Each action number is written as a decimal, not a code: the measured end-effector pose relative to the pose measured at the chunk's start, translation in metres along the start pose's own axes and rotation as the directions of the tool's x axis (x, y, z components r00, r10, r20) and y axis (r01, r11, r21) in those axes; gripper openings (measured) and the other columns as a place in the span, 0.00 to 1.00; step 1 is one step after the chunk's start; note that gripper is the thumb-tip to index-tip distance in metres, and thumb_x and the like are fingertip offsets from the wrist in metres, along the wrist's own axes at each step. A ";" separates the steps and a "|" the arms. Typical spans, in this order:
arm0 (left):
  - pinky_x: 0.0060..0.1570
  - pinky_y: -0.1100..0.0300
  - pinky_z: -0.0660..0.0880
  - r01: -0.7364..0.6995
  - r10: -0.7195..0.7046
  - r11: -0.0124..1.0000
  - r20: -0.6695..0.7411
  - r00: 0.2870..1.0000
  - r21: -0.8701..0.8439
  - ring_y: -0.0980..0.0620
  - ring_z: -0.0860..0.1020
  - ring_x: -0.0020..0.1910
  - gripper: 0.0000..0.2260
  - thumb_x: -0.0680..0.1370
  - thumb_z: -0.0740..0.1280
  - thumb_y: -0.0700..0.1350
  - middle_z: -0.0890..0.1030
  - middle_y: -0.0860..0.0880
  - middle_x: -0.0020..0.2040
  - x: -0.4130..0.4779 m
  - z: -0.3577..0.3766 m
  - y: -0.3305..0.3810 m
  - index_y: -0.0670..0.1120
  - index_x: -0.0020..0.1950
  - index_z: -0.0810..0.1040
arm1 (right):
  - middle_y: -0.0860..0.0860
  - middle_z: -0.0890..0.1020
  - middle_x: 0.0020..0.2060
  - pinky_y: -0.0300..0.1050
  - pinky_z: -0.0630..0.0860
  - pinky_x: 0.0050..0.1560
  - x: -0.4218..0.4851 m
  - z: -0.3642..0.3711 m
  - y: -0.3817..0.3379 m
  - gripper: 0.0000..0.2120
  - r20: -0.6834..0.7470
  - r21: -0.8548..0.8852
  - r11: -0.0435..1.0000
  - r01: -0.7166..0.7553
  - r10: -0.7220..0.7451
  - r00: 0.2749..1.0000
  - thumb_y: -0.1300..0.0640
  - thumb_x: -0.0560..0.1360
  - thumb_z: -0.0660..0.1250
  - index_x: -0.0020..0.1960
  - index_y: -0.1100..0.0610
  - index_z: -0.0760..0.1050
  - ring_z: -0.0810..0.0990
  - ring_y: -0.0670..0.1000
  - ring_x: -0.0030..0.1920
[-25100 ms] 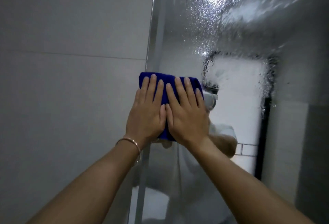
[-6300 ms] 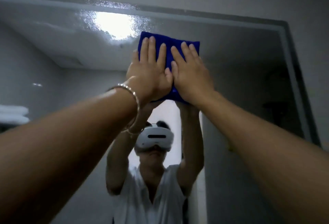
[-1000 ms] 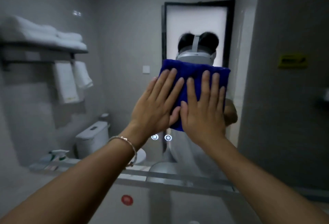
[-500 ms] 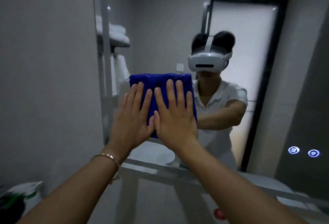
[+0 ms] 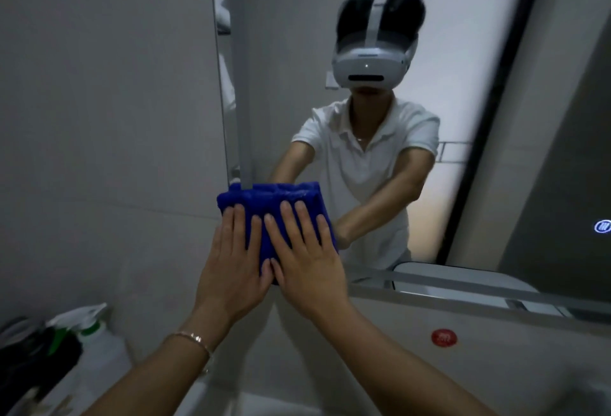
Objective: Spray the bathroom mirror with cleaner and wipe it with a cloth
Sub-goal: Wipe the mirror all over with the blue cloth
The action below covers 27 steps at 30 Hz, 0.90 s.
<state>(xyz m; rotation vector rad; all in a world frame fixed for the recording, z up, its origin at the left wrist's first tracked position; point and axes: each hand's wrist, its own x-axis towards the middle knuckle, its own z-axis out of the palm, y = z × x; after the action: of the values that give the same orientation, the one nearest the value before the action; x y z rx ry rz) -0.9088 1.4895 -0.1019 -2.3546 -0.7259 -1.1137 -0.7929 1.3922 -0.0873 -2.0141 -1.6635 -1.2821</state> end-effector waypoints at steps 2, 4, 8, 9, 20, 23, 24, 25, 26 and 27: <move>0.72 0.45 0.45 -0.023 0.023 1.000 0.007 1.000 -0.007 0.35 0.44 0.74 0.36 0.75 0.52 0.52 0.43 0.31 0.74 -0.012 0.007 0.008 0.35 0.75 0.41 | 0.58 0.38 0.76 0.55 0.42 0.74 -0.014 0.008 0.001 0.37 0.004 -0.024 1.000 0.017 -0.017 1.000 0.45 0.76 0.59 0.77 0.56 0.46 0.40 0.57 0.76; 0.72 0.43 0.44 -0.035 0.035 0.999 0.021 0.999 -0.002 0.33 0.42 0.74 0.35 0.76 0.51 0.51 0.40 0.29 0.73 -0.019 0.013 0.015 0.32 0.74 0.41 | 0.57 0.39 0.76 0.55 0.43 0.74 -0.021 0.012 0.006 0.38 0.003 -0.032 0.999 0.042 -0.042 0.999 0.46 0.76 0.59 0.78 0.56 0.44 0.40 0.57 0.76; 0.72 0.41 0.45 0.029 -0.019 0.997 0.143 0.990 -0.069 0.30 0.43 0.73 0.27 0.82 0.40 0.49 0.40 0.26 0.72 -0.024 0.018 0.039 0.29 0.72 0.47 | 0.56 0.37 0.76 0.55 0.41 0.74 -0.039 0.009 0.022 0.39 0.024 -0.016 0.997 0.070 -0.070 0.997 0.51 0.74 0.57 0.77 0.57 0.39 0.39 0.56 0.76; 0.72 0.41 0.44 0.042 -0.026 0.995 0.182 0.983 -0.088 0.30 0.43 0.73 0.27 0.82 0.38 0.49 0.40 0.26 0.71 -0.025 0.018 0.049 0.28 0.72 0.47 | 0.56 0.37 0.76 0.54 0.41 0.74 -0.047 0.008 0.029 0.41 0.034 -0.017 0.997 0.072 -0.072 0.997 0.51 0.73 0.58 0.77 0.57 0.38 0.38 0.56 0.76; 0.71 0.43 0.44 -0.001 0.050 0.963 0.171 0.984 -0.270 0.32 0.56 0.70 0.29 0.75 0.52 0.50 0.53 0.30 0.72 0.009 0.010 0.236 0.32 0.70 0.56 | 0.55 0.43 0.77 0.52 0.42 0.74 -0.157 -0.027 0.181 0.42 0.091 -0.022 0.999 -0.050 0.052 0.994 0.48 0.75 0.64 0.78 0.55 0.41 0.42 0.55 0.77; 0.72 0.41 0.51 -0.136 0.172 0.949 0.108 0.979 -0.285 0.34 0.59 0.70 0.33 0.74 0.60 0.54 0.59 0.34 0.69 0.031 0.001 0.277 0.34 0.70 0.58 | 0.56 0.43 0.77 0.52 0.45 0.74 -0.176 -0.044 0.216 0.26 0.116 -0.002 0.983 -0.184 0.183 0.976 0.48 0.83 0.39 0.78 0.56 0.42 0.43 0.55 0.77; 0.70 0.41 0.54 -0.182 0.219 0.945 0.115 0.969 -0.271 0.35 0.57 0.71 0.37 0.71 0.65 0.56 0.58 0.34 0.69 0.036 -0.001 0.290 0.34 0.71 0.58 | 0.56 0.44 0.77 0.52 0.48 0.74 -0.185 -0.049 0.226 0.26 0.152 0.019 0.971 -0.240 0.234 0.960 0.47 0.82 0.38 0.78 0.56 0.43 0.44 0.55 0.77; 0.69 0.42 0.55 -0.204 0.246 0.943 0.140 0.959 -0.263 0.37 0.55 0.71 0.41 0.69 0.69 0.57 0.58 0.34 0.70 0.040 -0.002 0.302 0.35 0.71 0.56 | 0.56 0.45 0.77 0.52 0.49 0.73 -0.192 -0.054 0.234 0.26 0.181 0.019 0.957 -0.289 0.281 0.942 0.46 0.82 0.39 0.78 0.55 0.43 0.45 0.56 0.77; 0.68 0.42 0.56 -0.210 0.262 0.940 0.174 0.949 -0.268 0.39 0.52 0.72 0.43 0.68 0.71 0.57 0.57 0.35 0.71 0.043 -0.004 0.314 0.36 0.72 0.54 | 0.56 0.45 0.77 0.51 0.50 0.72 -0.199 -0.060 0.242 0.27 0.198 0.016 0.944 -0.330 0.321 0.926 0.46 0.82 0.39 0.78 0.55 0.43 0.45 0.55 0.77; 0.68 0.43 0.55 -0.209 0.277 0.935 0.224 0.935 -0.285 0.40 0.51 0.73 0.44 0.67 0.71 0.56 0.57 0.35 0.71 0.047 -0.007 0.326 0.36 0.72 0.52 | 0.55 0.45 0.77 0.50 0.49 0.73 -0.206 -0.064 0.249 0.27 0.216 0.012 0.929 -0.370 0.359 0.908 0.45 0.82 0.38 0.78 0.54 0.43 0.44 0.55 0.77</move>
<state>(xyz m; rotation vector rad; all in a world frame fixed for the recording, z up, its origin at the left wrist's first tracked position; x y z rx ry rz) -0.6858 1.2477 -0.1117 -2.7580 -0.3689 -0.8410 -0.5976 1.1283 -0.1166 -2.3532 -1.2902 -0.9124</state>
